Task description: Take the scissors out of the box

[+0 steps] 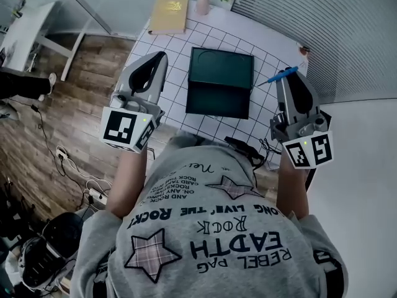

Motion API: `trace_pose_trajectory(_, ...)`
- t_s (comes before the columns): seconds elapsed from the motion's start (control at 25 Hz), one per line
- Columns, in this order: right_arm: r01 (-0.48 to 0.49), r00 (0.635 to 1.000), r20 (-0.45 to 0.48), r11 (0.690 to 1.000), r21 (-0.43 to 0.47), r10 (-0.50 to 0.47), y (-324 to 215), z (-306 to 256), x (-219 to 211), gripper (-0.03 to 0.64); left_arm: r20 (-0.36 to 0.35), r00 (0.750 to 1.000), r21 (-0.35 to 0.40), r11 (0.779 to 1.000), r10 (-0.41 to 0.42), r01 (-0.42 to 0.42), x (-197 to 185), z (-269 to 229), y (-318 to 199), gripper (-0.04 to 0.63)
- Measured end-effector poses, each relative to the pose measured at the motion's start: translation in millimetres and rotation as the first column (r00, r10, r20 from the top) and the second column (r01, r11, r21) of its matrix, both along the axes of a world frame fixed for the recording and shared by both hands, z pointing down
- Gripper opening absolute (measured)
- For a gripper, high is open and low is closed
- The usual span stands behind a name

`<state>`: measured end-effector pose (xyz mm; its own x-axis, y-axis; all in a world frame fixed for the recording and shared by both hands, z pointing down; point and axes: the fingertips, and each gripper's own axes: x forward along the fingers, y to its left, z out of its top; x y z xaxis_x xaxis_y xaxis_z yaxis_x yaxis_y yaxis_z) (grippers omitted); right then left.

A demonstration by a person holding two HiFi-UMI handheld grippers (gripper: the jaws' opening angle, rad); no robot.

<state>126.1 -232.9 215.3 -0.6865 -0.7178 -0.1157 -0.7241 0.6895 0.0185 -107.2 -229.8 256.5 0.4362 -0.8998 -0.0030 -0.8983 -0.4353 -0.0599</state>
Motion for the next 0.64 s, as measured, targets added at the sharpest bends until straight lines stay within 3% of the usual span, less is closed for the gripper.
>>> trace_pose_trajectory(0.64, -0.001, 1.000, 0.005, 1.000, 0.011, 0.001, 3.7, 1.5, -0.8, 0.078, 0.002, 1.000, 0.004, 1.000, -0.009, 0.009, 1.4, 2.0, 4.8, 0.005)
